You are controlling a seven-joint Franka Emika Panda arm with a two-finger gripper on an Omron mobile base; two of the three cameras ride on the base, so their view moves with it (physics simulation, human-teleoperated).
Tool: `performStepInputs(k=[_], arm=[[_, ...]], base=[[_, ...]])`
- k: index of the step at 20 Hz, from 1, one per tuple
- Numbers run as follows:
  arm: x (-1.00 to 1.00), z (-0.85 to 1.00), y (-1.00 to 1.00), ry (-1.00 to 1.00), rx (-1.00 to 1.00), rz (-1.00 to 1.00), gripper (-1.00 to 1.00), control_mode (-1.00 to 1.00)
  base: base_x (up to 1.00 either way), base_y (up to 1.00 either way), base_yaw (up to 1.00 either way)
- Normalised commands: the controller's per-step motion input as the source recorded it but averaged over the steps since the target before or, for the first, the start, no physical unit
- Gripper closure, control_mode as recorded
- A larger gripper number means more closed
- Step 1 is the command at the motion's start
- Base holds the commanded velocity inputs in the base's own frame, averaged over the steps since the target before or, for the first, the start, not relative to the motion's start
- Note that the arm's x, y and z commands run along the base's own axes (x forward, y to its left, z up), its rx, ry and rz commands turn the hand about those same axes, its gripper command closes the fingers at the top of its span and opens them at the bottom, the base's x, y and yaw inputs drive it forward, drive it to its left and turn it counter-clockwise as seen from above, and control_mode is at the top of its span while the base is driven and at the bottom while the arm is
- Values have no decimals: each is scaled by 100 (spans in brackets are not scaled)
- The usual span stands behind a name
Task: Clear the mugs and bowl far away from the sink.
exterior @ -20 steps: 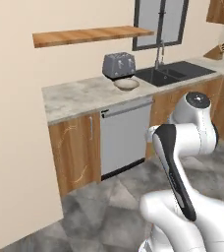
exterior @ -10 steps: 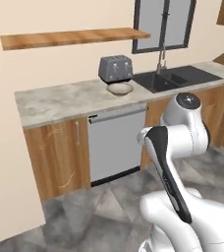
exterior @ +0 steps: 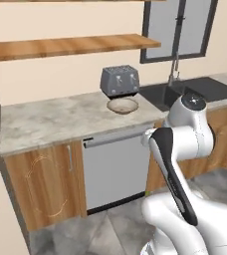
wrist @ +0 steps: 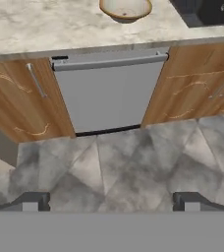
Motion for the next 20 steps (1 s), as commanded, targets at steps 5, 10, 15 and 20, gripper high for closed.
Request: performStepInputs(k=[5,10,15,20], arm=[[0,0,0,0,0,0,-100,100],[0,0,0,0,0,0,-100,100],[0,0,0,0,0,0,-100,100],[0,0,0,0,0,0,-100,100]], base=[[100,-56,26],[100,-45,-1],[96,14,-17],[76,25,-17]])
